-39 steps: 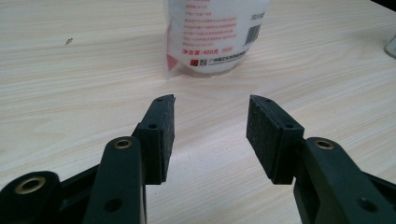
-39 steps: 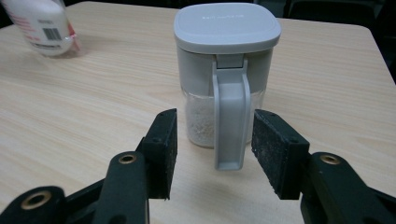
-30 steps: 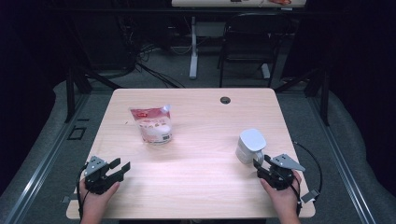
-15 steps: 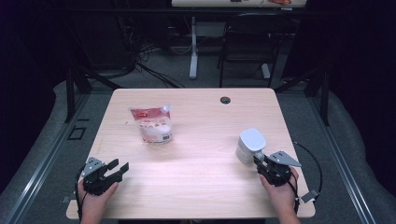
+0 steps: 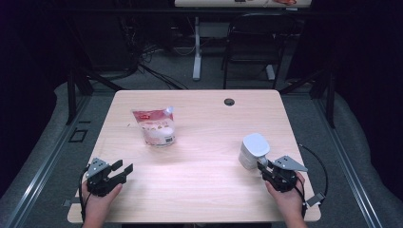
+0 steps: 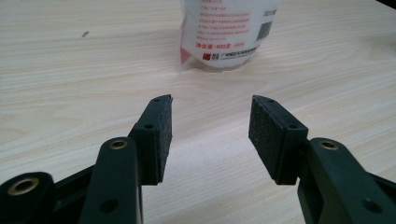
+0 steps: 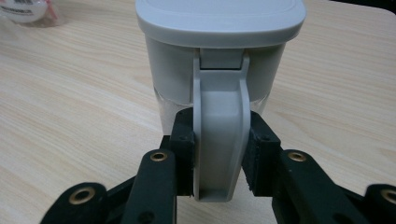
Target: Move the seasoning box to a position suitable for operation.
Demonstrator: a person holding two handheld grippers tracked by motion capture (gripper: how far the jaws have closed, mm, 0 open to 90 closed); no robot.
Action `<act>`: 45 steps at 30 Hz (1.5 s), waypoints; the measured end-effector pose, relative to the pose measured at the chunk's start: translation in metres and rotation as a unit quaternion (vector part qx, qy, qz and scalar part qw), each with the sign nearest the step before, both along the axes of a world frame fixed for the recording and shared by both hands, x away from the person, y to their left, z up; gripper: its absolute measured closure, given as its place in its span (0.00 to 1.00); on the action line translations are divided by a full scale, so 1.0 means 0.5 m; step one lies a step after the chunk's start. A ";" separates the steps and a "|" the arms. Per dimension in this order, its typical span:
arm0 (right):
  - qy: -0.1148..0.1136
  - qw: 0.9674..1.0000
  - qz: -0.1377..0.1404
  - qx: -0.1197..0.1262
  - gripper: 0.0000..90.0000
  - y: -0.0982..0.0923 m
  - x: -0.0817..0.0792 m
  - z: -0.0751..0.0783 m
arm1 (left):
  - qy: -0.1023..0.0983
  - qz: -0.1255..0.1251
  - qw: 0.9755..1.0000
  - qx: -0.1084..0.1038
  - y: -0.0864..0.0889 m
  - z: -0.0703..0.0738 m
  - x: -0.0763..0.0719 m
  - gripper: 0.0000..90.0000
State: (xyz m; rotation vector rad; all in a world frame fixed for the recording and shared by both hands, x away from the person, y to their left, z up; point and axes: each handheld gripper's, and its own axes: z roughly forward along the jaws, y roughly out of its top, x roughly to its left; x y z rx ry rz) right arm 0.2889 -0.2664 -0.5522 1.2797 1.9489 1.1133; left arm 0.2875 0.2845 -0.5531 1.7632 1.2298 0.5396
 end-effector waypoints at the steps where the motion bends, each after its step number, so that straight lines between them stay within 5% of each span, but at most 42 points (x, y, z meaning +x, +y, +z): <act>1: 0.001 1.000 0.002 -0.001 0.76 0.001 -0.001 0.001 | 0.000 0.000 1.000 0.000 0.000 0.000 0.000 0.55; 29: 0.011 0.994 0.112 -0.009 0.76 0.048 -0.035 0.004 | 0.001 -0.019 1.000 0.005 -0.019 -0.003 0.007 0.55; 45: 0.018 0.982 0.187 -0.010 0.76 0.070 -0.055 0.006 | 0.002 -0.020 1.000 0.007 -0.018 -0.003 0.007 0.55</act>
